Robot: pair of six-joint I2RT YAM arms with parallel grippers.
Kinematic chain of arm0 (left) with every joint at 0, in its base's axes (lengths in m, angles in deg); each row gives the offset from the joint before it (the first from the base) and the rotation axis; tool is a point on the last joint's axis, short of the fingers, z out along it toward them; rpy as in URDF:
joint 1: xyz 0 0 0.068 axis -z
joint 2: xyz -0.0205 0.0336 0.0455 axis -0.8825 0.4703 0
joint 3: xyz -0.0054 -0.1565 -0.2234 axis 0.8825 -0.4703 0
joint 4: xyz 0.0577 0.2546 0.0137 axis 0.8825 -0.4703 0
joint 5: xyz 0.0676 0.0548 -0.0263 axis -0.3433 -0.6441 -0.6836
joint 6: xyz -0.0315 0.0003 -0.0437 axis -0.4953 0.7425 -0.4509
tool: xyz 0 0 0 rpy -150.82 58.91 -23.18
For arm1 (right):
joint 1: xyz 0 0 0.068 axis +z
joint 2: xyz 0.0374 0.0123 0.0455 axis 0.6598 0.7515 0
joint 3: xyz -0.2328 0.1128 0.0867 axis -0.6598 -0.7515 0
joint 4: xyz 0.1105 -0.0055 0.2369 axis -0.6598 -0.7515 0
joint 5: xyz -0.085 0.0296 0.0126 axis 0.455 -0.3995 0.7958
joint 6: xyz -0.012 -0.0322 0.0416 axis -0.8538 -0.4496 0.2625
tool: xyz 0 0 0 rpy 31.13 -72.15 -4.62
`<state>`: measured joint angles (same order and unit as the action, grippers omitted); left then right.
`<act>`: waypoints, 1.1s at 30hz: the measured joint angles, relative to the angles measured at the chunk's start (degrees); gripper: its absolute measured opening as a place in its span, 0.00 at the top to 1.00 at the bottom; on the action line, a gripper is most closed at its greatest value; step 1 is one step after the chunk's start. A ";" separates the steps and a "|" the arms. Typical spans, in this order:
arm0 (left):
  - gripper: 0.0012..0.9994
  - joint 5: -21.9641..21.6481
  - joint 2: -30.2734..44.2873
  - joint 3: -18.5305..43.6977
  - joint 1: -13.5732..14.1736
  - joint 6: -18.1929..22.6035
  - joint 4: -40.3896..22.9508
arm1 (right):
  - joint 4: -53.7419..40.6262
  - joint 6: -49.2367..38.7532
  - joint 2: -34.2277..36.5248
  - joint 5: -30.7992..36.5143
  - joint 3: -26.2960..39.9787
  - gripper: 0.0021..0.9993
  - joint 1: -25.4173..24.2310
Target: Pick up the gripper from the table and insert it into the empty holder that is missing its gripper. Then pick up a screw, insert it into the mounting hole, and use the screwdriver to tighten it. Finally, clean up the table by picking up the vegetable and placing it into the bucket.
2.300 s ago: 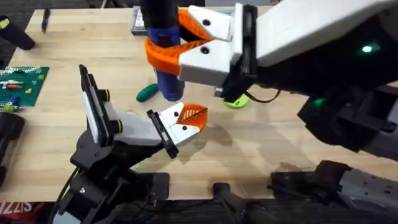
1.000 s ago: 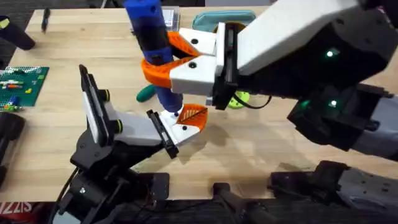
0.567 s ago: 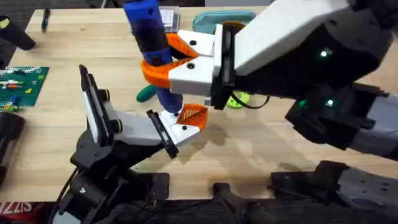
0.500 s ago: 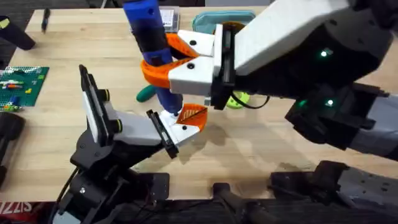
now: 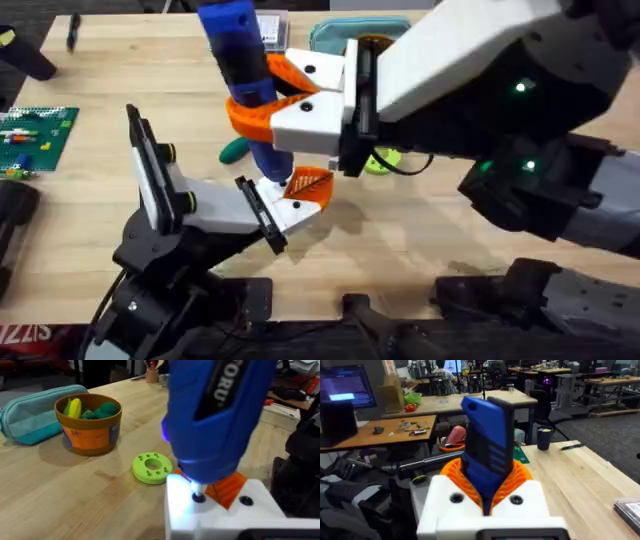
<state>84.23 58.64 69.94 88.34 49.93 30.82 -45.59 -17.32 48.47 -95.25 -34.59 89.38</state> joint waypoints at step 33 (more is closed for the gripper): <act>0.99 -0.24 -0.09 0.00 0.00 0.00 0.03 | -7.36 -0.69 -7.19 0.03 -0.96 0.95 -17.04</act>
